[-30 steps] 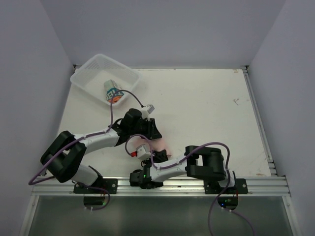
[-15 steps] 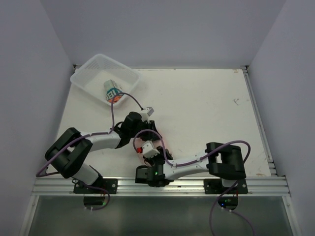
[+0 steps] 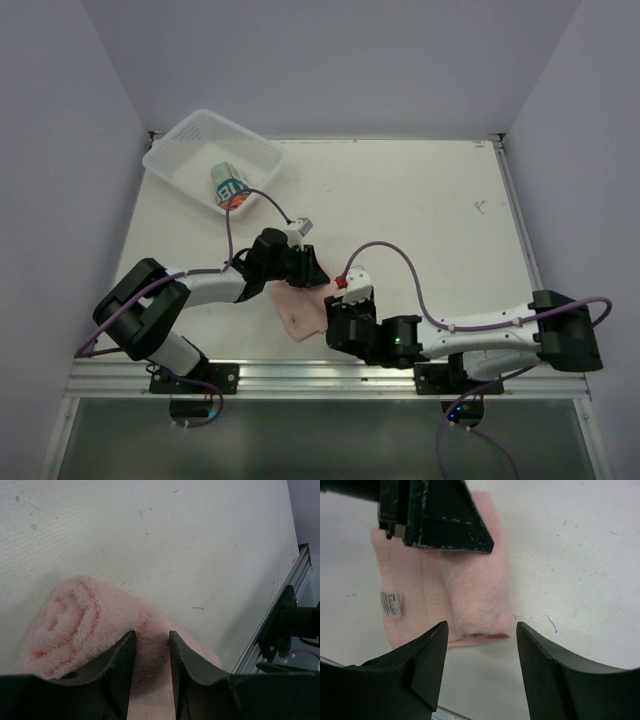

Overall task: Roll the towels
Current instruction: Roll the towel

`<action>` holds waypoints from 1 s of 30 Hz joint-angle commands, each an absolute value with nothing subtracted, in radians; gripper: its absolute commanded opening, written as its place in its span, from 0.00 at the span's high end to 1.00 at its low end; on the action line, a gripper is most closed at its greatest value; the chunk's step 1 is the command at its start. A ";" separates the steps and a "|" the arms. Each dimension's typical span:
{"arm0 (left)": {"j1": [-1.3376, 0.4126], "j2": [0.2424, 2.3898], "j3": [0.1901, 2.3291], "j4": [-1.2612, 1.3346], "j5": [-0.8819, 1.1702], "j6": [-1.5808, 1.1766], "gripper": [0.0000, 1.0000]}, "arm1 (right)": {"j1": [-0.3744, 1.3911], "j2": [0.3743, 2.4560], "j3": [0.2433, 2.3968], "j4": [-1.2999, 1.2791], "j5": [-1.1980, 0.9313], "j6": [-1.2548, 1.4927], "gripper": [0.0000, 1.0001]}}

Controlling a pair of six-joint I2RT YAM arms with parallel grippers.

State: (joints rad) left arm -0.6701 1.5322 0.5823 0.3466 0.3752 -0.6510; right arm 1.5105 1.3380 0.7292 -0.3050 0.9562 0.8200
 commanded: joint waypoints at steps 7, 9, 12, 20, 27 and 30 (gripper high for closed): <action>-0.676 1.532 0.543 0.296 0.354 -0.647 0.62 | 1.197 1.080 0.459 0.098 0.510 0.925 0.33; -0.676 1.526 0.537 0.298 0.354 -0.650 0.62 | 1.160 1.095 0.434 0.120 0.434 0.933 0.32; -0.676 1.523 0.532 0.298 0.354 -0.650 0.62 | 1.115 1.150 0.397 0.204 0.344 0.954 0.31; -0.676 1.520 0.512 0.304 0.350 -0.658 0.62 | 1.103 1.301 0.371 0.367 0.269 0.992 0.32; -0.676 1.513 0.520 0.302 0.342 -0.664 0.62 | 1.103 1.316 0.357 0.402 0.253 0.986 0.67; -0.676 1.512 0.560 0.281 0.336 -0.654 0.62 | 1.103 1.302 0.368 0.384 0.255 0.957 0.82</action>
